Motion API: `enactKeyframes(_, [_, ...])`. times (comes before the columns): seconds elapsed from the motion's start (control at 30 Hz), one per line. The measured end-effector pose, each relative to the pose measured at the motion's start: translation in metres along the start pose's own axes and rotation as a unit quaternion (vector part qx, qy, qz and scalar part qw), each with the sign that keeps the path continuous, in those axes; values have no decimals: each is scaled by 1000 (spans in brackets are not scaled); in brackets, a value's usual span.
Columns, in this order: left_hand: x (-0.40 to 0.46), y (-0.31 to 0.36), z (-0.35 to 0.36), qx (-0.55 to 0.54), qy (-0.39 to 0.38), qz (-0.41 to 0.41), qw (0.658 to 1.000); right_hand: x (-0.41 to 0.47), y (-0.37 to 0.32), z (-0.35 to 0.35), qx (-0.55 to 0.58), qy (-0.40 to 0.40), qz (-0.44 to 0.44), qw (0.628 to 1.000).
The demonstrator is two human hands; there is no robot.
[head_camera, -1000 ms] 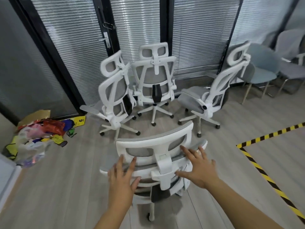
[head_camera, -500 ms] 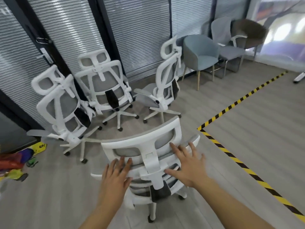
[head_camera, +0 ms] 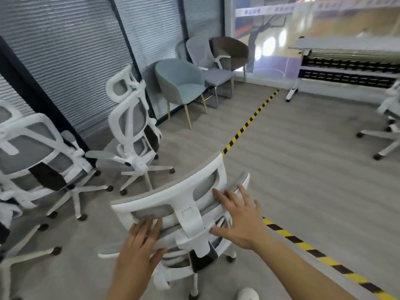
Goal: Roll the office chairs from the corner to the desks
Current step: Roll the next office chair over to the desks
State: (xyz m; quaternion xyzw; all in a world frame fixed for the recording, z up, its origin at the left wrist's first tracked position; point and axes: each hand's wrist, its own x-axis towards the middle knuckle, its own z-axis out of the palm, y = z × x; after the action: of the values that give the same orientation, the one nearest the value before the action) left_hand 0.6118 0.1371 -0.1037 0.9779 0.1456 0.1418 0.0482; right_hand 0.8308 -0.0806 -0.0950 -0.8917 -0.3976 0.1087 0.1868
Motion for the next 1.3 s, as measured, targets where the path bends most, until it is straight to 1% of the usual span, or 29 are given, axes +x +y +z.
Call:
enactKeyframes(0.13, [92,30,47,-16,70,49,996,44,67,-43,-14,-11,40,999])
enactKeyframes(0.3, [207,75,90,-20,86,86,992,95,146,-102,-40,-34,108,993])
enactKeyframes(0.4, [276,108,113,-21,67,105,992,118,196,-126,-30,-20,150,988])
enactKeyframes(0.53, [369,153,141,-53,29,142,988,154,266,-158,-16,-3,197,980])
enactKeyframes(0.67, [468,195,173,-78,17,178,981,201,343,-191,-8,13,223,975])
enactKeyframes(0.83, [600,259,218,-74,-3,164,984,269,448,-235,1,42,246,968])
enactKeyframes(1.03, [758,332,263,-32,-13,142,989,358,557,-290,4,68,264,962])
enactKeyframes(1.23, [910,388,305,-7,-51,145,988,448,654,-341,25,94,282,954])
enactKeyframes(1.3, [963,404,321,-1,-60,159,986,480,688,-359,34,107,289,951])
